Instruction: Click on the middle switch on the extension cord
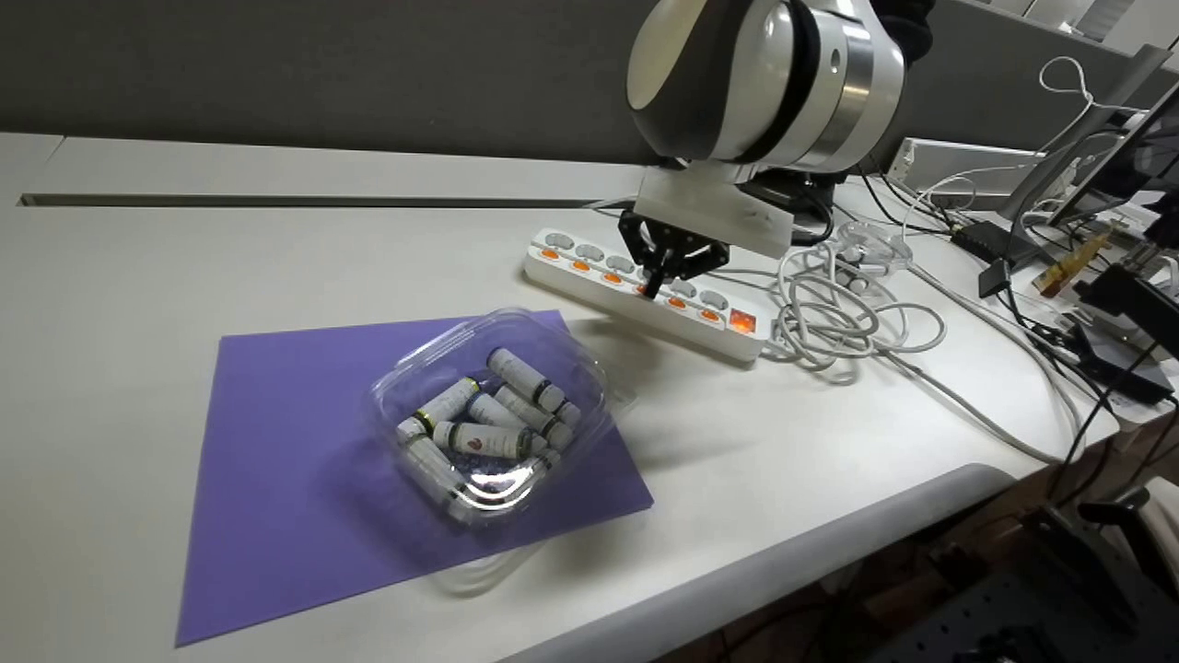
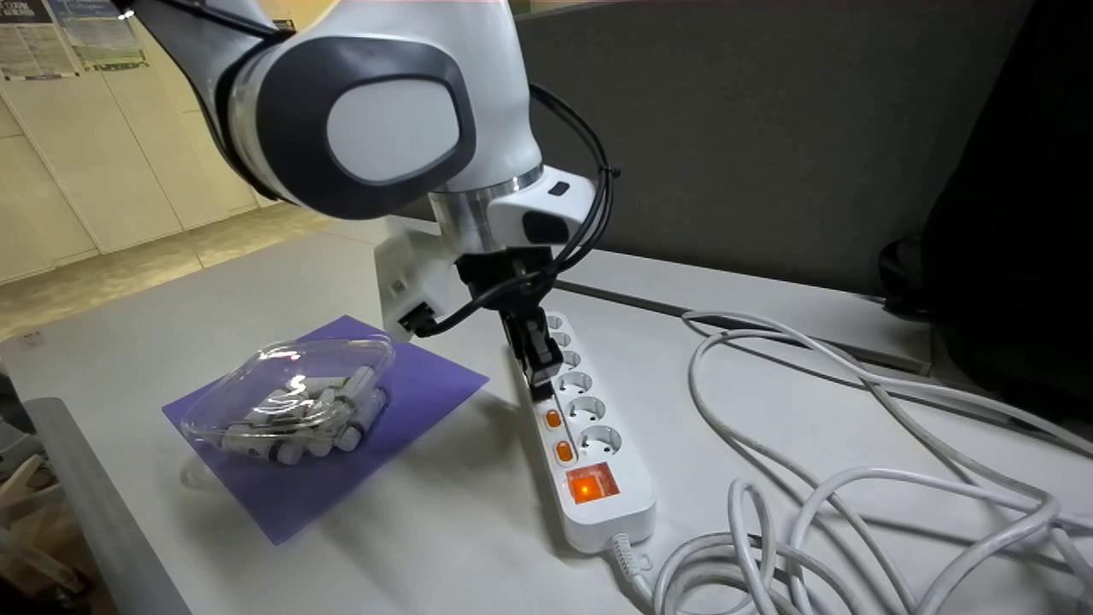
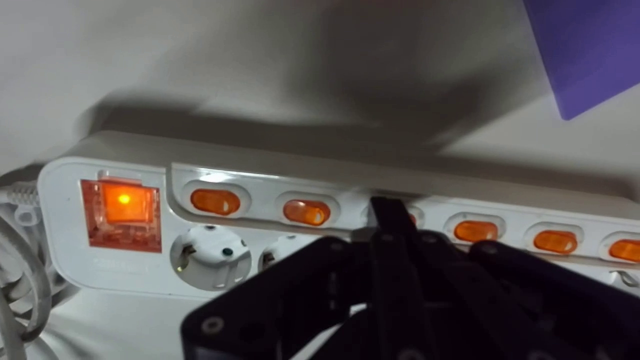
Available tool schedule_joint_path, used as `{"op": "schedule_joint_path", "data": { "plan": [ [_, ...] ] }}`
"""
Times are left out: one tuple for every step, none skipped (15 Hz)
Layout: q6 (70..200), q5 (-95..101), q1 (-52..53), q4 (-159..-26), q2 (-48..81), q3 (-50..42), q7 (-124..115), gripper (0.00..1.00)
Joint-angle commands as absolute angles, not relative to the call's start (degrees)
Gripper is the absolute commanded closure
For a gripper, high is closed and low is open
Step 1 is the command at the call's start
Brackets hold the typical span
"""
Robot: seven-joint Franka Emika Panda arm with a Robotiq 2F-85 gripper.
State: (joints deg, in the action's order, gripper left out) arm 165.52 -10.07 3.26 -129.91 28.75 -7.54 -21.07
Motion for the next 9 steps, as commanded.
{"op": "schedule_joint_path", "data": {
  "plan": [
    [166.1,-10.4,2.5,-129.4,28.3,-6.6,-20.1,1.0],
    [166.3,-10.4,2.5,-129.3,28.3,-6.5,-19.9,1.0],
    [166.2,-10.4,2.5,-129.2,28.3,-6.4,-19.8,1.0],
    [166.4,-10.4,2.4,-129.1,28.2,-6.2,-19.4,1.0],
    [166.6,-10.6,2.3,-129.2,28.2,-6.1,-19.3,1.0],
    [166.7,-10.1,3.3,-129.6,28.7,-7.0,-20.1,0.99],
    [166.7,-10.1,3.3,-129.6,28.7,-6.9,-20.1,0.99],
    [166.8,-10.1,3.3,-129.6,28.7,-6.8,-20.0,0.99],
    [166.8,-10.1,3.3,-129.6,28.7,-6.8,-20.0,1.0]
  ]
}}
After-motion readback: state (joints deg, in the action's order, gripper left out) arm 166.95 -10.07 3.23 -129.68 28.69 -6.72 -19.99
